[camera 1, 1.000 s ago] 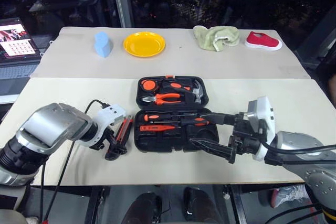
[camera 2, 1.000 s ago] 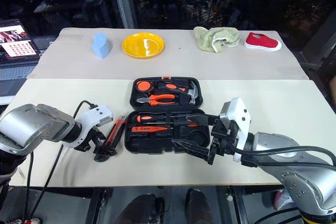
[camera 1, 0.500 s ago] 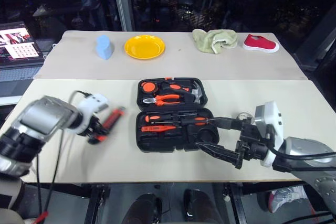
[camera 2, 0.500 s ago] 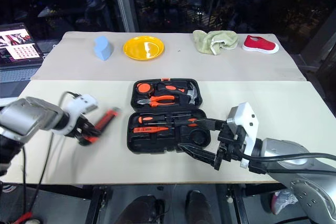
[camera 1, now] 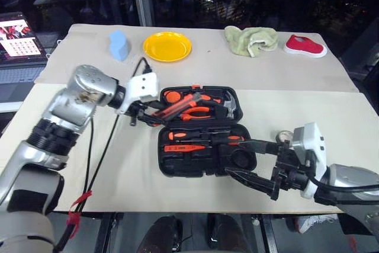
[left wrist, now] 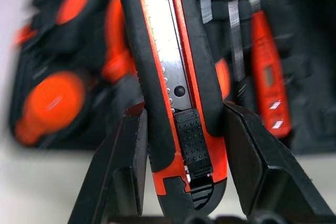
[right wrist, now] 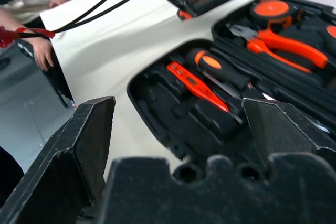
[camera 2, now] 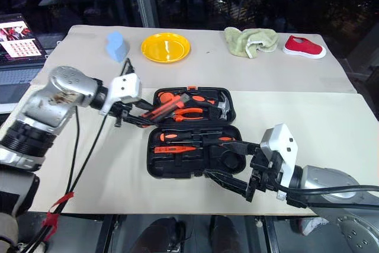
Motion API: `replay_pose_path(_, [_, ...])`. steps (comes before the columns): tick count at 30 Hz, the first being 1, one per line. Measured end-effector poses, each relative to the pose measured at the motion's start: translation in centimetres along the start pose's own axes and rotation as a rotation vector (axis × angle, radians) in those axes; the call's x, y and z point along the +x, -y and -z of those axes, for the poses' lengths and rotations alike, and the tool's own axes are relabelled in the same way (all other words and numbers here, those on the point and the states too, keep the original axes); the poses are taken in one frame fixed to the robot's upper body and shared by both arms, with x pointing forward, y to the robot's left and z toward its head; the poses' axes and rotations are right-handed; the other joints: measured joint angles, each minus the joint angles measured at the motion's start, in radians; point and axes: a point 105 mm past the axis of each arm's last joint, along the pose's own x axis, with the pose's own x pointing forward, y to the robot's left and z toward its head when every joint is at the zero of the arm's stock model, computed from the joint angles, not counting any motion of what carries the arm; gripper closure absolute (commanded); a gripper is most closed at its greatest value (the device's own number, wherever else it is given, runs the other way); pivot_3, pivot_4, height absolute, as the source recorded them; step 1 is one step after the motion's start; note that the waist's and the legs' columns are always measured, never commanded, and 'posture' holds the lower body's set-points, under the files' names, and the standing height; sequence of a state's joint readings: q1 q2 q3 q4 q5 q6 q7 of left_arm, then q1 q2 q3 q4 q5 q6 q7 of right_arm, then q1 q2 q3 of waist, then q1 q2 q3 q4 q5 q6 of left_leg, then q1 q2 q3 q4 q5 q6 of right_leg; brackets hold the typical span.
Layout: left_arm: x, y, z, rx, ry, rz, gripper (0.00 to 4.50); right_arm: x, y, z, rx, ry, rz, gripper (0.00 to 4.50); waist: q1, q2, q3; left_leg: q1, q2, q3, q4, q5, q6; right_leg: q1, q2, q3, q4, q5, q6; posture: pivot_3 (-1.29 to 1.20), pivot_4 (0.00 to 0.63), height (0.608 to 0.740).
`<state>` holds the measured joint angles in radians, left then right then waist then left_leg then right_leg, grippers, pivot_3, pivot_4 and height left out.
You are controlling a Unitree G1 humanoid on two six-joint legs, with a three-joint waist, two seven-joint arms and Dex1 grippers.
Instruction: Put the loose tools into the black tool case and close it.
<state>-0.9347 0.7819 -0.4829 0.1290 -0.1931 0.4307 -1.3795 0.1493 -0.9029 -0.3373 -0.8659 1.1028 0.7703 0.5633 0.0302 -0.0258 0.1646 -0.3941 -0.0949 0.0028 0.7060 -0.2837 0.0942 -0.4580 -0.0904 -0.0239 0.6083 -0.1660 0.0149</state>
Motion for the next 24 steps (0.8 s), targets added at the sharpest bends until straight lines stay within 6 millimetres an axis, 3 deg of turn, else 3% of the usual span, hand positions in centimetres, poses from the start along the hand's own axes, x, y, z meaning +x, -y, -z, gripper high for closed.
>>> replay_pose_path(5, [2.3, 2.3, -1.4, 0.098, -0.065, 0.124, 2.82, -0.4, -0.9, 0.7, 0.028, -0.021, 0.017, 0.0, 0.001, 0.0, 0.0, 0.001, 0.001, 0.0, 0.002, 0.0, 0.0, 0.001, -0.002, 0.01, 0.001, 0.0, 0.0, 0.0, 0.15, 0.74])
replay_pose_path(13, [3.7, 4.9, -0.6, 0.013, -0.181, 0.217, 2.82, -0.4, -1.5, 0.9, 0.067, -0.019, 0.05, 0.0, -0.003, 0.0, 0.0, 0.005, 0.003, 0.0, 0.007, -0.002, 0.007, 0.006, 0.0, 0.01, 0.004, 0.0, 0.001, 0.0, 0.15, 0.74])
replay_pose_path(24, [4.9, 5.5, -0.5, 0.009, -0.205, 0.262, 2.82, -0.3, -1.2, 0.5, 0.061, -0.004, 0.084, 0.0, -0.004, 0.0, 0.0, 0.005, 0.003, 0.0, 0.007, 0.001, 0.002, 0.005, 0.0, 0.01, 0.003, 0.0, 0.0, 0.0, 0.15, 0.74])
